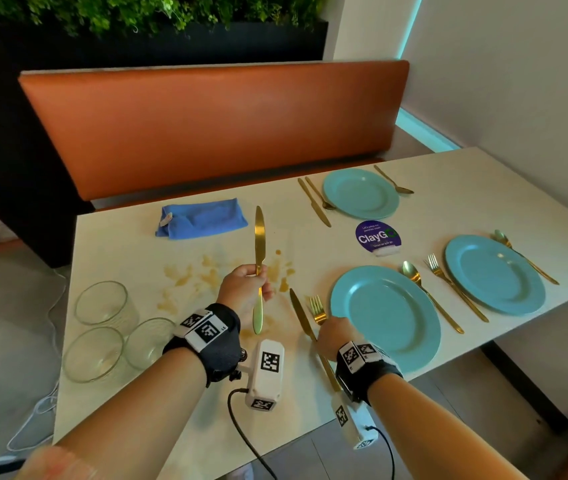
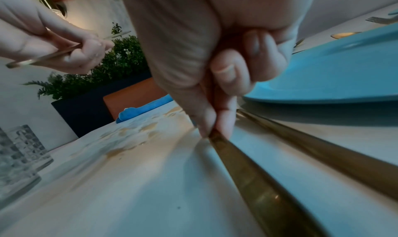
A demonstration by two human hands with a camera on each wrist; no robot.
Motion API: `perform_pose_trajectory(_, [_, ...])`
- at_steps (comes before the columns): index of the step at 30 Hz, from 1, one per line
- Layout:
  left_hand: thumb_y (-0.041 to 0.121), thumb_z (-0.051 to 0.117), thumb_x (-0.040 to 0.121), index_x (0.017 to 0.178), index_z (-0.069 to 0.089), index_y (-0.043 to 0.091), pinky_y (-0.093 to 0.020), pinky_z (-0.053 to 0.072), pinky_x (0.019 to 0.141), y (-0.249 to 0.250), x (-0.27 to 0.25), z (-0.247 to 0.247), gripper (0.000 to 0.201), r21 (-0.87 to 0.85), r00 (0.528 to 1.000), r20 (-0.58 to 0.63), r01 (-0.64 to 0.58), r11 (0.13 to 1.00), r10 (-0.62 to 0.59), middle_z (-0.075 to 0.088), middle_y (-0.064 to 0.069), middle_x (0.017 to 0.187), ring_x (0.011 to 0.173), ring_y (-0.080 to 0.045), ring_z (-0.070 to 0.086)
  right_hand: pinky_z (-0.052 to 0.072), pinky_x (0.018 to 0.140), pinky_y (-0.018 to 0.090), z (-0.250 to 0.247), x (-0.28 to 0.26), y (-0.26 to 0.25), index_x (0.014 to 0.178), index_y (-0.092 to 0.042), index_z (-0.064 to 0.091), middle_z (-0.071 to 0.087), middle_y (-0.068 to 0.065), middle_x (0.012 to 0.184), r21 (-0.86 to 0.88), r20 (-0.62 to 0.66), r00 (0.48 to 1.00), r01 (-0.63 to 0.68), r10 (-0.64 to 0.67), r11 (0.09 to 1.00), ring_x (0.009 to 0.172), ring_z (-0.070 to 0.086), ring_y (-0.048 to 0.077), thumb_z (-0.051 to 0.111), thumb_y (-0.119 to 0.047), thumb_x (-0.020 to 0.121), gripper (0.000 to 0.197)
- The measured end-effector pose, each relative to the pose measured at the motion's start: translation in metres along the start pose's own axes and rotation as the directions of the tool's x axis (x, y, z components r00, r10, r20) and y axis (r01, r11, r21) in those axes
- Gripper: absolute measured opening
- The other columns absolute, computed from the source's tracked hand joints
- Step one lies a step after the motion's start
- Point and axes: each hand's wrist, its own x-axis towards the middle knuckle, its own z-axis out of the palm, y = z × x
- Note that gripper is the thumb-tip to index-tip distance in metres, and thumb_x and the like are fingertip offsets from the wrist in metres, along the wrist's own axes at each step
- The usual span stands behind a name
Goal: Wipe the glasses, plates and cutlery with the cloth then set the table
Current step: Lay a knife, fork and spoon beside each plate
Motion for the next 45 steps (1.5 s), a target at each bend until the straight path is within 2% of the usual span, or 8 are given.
perform_pose_trajectory(5, [-0.001,0.051,0.093,0.084,0.059,0.009,-0.019,0.052,0.047,-0.001,-0.002,-0.005,0.016,-0.013,1.000,0.010,0.008,1.000,-0.008,0.052,-0.007,0.073,0.060,-0.015,0.051,0.049,0.072,0.027,0.001,-0.001,-0.003,0.108,-0.007,0.062,0.065,0.007,0.107,0.040,-0.078,0.994,-0.069,0.071,0.997,0.097,0.065,0.024,0.053,-0.019,0.090,0.024])
perform_pose_trajectory(16, [-0.001,0.050,0.094,0.099,0.058,0.004,-0.028,0.052,0.064,0.000,-0.005,-0.002,0.011,0.009,1.000,0.023,0.012,1.000,-0.013,0.054,-0.007,0.075,0.063,-0.015,0.052,0.048,0.075,0.027,-0.003,-0.012,-0.002,0.110,-0.007,0.062,0.065,0.007,0.109,0.079,-0.125,0.986,-0.105,0.114,0.991,0.100,0.064,0.024,0.045,-0.012,0.093,0.025])
perform_pose_trajectory(27, [0.002,0.053,0.093,0.087,0.060,0.009,-0.031,0.053,0.072,0.003,-0.008,0.004,0.012,0.016,0.999,0.034,0.031,0.999,-0.031,0.055,-0.006,0.073,0.064,-0.015,0.053,0.049,0.078,0.028,-0.010,-0.018,-0.002,0.109,-0.006,0.062,0.065,0.009,0.110,0.124,-0.115,0.987,-0.102,0.116,0.987,0.101,0.064,0.025,0.041,-0.011,0.093,0.026])
perform_pose_trajectory(32, [0.004,0.055,0.093,0.084,0.058,0.010,-0.031,0.054,0.072,0.006,-0.008,0.009,0.012,-0.004,0.998,0.058,0.028,1.000,-0.028,0.055,-0.006,0.074,0.065,-0.016,0.053,0.053,0.084,0.033,-0.036,-0.024,-0.014,0.109,-0.007,0.062,0.065,0.010,0.110,0.174,-0.156,0.985,-0.050,0.077,0.984,0.100,0.064,0.027,0.052,-0.020,0.090,0.026])
perform_pose_trajectory(35, [0.006,0.054,0.094,0.091,0.059,0.009,-0.031,0.054,0.071,0.015,-0.009,0.019,0.006,-0.006,0.994,0.109,0.031,0.999,-0.030,0.056,-0.007,0.082,0.072,-0.017,0.055,0.054,0.086,0.032,-0.072,-0.027,-0.016,0.105,-0.010,0.069,0.069,0.006,0.106,0.314,-0.190,0.981,0.105,-0.046,0.944,0.094,0.064,0.021,0.057,-0.030,0.088,0.029])
perform_pose_trajectory(40, [0.003,0.043,0.097,0.100,0.057,0.010,-0.035,0.053,0.078,0.036,-0.009,0.052,0.015,0.021,0.964,0.265,0.002,1.000,-0.008,0.059,-0.010,0.088,0.080,-0.019,0.060,0.043,0.045,0.009,-0.130,-0.037,-0.013,0.095,-0.014,0.072,0.070,0.000,0.081,0.592,-0.305,0.946,0.282,-0.114,0.755,0.049,0.052,0.004,0.059,-0.023,0.088,0.017])
perform_pose_trajectory(42, [0.006,0.042,0.098,0.096,0.057,0.012,-0.040,0.052,0.087,0.044,-0.009,0.066,0.016,0.036,0.947,0.321,-0.013,0.999,0.000,0.060,-0.010,0.088,0.080,-0.018,0.059,0.039,0.043,0.007,-0.143,-0.036,-0.007,0.092,-0.013,0.073,0.059,-0.007,0.059,0.622,-0.314,0.945,0.279,-0.093,0.731,0.045,0.050,0.003,0.060,-0.020,0.086,0.015])
perform_pose_trajectory(45, [0.009,0.042,0.099,0.096,0.056,0.014,-0.040,0.050,0.087,0.054,-0.003,0.087,0.015,0.050,0.927,0.374,-0.040,0.998,0.018,0.062,-0.008,0.093,0.086,-0.019,0.060,0.038,0.047,0.013,-0.154,-0.027,0.005,0.086,-0.013,0.074,0.054,-0.007,0.053,0.693,-0.330,0.942,0.282,-0.056,0.663,0.044,0.048,0.004,0.062,-0.019,0.085,0.013])
